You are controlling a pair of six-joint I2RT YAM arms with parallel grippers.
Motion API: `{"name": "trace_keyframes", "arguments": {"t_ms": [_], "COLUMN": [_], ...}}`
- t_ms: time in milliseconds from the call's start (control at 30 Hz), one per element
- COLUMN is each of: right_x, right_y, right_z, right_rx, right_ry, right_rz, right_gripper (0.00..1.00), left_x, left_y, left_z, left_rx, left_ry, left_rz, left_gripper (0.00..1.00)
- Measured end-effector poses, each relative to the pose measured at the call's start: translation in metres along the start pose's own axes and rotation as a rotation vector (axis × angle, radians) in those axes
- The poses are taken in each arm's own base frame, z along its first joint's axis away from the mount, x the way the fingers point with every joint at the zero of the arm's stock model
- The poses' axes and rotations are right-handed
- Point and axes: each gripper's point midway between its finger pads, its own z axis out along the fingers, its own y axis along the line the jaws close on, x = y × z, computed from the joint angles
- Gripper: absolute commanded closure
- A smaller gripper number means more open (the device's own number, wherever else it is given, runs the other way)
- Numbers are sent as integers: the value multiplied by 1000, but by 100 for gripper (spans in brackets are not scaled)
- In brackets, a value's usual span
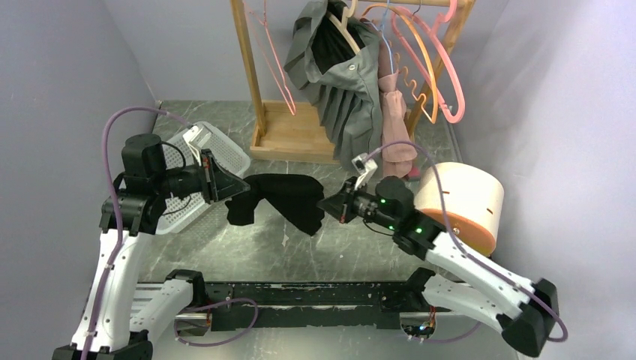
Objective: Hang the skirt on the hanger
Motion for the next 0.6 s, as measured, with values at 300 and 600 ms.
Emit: {"name": "trace_keyframes", "arguments": {"t_ms": [300,600], "right_x": [-54,-44], "right_y": [57,10], "right_z": [-87,-73], "right_rx": [-85,190], "right_ry": [-87,-33], "right_rz": [-70,49], "right_gripper": [100,100], "left_x": [14,60], "left_y": [-22,47], "left_z": [-20,5], "left_rx": [-55,-227], "left_ry": [-22,78], "left_rz": [-52,-361], "left_gripper": [93,93]}}
